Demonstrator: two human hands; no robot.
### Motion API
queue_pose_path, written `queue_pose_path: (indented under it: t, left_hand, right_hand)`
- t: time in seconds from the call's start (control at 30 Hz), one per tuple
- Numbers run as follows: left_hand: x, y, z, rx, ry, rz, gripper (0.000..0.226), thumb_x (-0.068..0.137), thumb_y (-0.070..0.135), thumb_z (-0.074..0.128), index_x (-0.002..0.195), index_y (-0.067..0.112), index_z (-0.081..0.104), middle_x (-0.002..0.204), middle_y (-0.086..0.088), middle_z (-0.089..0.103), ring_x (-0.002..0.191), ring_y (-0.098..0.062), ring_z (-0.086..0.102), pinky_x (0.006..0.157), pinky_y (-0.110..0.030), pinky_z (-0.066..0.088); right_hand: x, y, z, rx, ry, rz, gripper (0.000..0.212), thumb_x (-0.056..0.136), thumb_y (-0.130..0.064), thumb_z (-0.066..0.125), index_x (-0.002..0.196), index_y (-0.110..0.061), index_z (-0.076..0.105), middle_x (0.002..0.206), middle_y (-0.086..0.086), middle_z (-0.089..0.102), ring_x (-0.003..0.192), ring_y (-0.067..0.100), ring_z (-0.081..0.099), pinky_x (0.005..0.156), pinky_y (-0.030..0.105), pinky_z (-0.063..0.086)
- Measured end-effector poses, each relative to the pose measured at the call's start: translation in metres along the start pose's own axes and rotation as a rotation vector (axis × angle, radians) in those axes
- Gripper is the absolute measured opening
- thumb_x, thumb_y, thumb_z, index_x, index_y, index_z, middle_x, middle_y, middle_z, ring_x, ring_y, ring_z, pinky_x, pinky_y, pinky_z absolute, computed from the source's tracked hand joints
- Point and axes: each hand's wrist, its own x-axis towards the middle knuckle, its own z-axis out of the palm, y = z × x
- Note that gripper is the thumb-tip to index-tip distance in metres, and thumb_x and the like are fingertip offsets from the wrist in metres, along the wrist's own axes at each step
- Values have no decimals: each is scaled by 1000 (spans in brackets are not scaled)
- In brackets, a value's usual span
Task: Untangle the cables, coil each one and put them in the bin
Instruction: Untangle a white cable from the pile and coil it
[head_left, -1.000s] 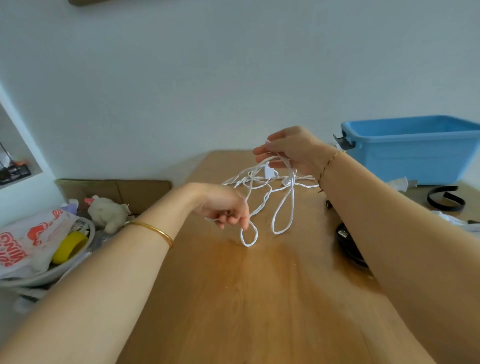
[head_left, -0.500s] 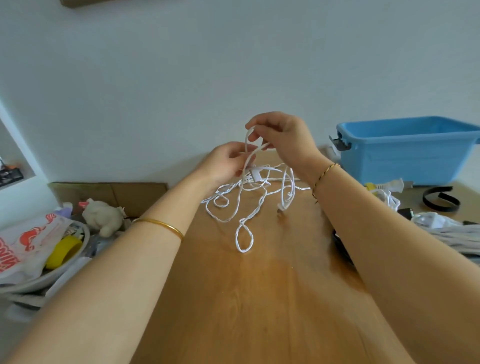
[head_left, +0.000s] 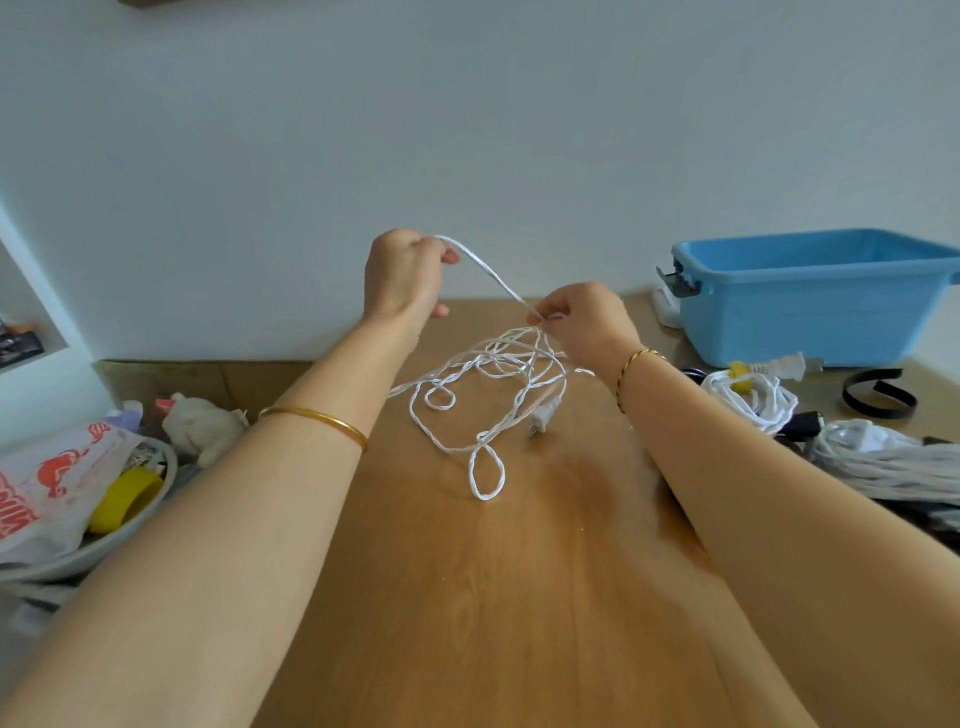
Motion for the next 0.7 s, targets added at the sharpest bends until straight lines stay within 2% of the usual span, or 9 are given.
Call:
queue_pose_path:
  t: [0.07,0.13,0.2,0.3,0.37,0.43,0.57,0.63,0.7]
  left_hand:
    - [-6,4,-7,-206,-160,-289,24,85,11,40,64,12,50,37,8,28,31,-10,23,42,-18,27]
    - [-11,4,-13,-589,-312,-488,27,86,16,36,62,13,47,37,9,20,32,-9,18,40,-14,21]
    - [-12,1,-15,-982,-295,-521,31,90,19,37,65,13,53,38,8,19,32,-7,19,39,-13,21]
    - [1,0,-20,-1303,-53,-371,33,100,19,34,84,12,62,38,8,21,32,-6,22,39,-14,27]
    - [14,6,-30,-1328,41,-270,33,104,22,33,96,9,62,39,9,22,33,-6,24,41,-14,30]
    - [20,15,-34,-1235,17,-220,21,102,17,38,99,10,58,39,9,24,33,-6,26,40,-15,32]
    - [0,23,-11,-841,-316,-276,20,96,5,43,77,13,45,36,6,31,32,-9,33,40,-16,37]
    - [-13,17,-2,-797,-507,-312,14,97,8,36,91,10,48,37,6,33,32,-8,35,40,-16,40]
    - [-22,10,3,-863,-666,-358,26,97,9,29,116,4,47,38,6,33,31,-7,33,39,-16,38]
  right_hand:
    - [-2,6,0,88,41,62,30,86,-4,53,79,-30,66,67,-9,54,61,11,49,59,23,42]
    - [-3,12,1,104,41,105,32,84,-2,52,78,-29,67,66,-9,55,65,15,52,66,26,48]
    - [-5,17,5,154,71,140,33,83,0,49,81,-26,70,69,-7,57,69,16,53,69,30,49]
    - [-8,26,11,430,180,325,35,81,4,46,81,-19,72,76,0,63,68,17,55,61,29,48]
    - [-13,37,15,371,214,407,37,82,4,45,82,-23,70,91,8,68,77,24,59,72,36,54]
    - [-20,37,19,148,140,400,35,85,0,45,93,-21,72,103,11,67,95,30,60,82,38,53]
    - [-17,7,24,-182,89,188,40,88,-5,45,118,-21,64,127,8,54,124,30,42,100,39,40]
    - [-11,-8,23,33,117,49,47,85,-2,46,130,-16,54,128,5,55,122,26,46,100,36,41]
    - [-11,-19,22,373,29,-39,52,83,-8,53,135,-10,48,123,3,57,115,20,54,99,37,45]
